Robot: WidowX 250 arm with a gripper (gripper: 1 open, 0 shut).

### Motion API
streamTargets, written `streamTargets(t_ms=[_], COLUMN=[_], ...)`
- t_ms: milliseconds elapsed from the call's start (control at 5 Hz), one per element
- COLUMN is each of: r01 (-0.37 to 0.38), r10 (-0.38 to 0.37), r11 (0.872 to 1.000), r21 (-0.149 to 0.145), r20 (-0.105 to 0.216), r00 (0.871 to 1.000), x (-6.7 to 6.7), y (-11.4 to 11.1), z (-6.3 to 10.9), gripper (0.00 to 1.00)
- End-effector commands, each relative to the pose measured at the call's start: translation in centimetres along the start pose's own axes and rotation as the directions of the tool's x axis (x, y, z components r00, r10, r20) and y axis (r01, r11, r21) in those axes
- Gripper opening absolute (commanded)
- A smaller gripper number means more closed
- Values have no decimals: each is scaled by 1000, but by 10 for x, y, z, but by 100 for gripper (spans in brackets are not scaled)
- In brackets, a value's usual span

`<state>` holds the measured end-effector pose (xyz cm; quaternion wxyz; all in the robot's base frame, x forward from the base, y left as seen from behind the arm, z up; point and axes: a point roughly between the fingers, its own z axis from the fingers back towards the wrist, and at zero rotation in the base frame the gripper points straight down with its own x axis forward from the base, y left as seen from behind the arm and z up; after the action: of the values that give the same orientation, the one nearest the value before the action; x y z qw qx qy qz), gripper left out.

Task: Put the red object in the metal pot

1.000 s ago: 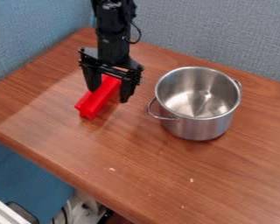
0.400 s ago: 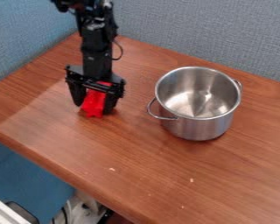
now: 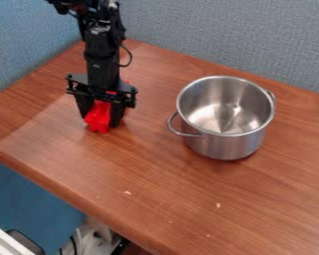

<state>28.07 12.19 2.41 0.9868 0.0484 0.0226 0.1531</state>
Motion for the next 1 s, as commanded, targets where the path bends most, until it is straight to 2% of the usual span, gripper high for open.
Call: streamTargets(t_ms=[0,200,800], r01=[-15,-43,-112], r10=[15,43,111], r11=[1000,999,994], r21=[15,15,11], r20=[18,22,30], r00=[1000,999,993], x=[-5,-11,-5], y=[4,9,30], z=[6,4,15], gripper=[0,0,0])
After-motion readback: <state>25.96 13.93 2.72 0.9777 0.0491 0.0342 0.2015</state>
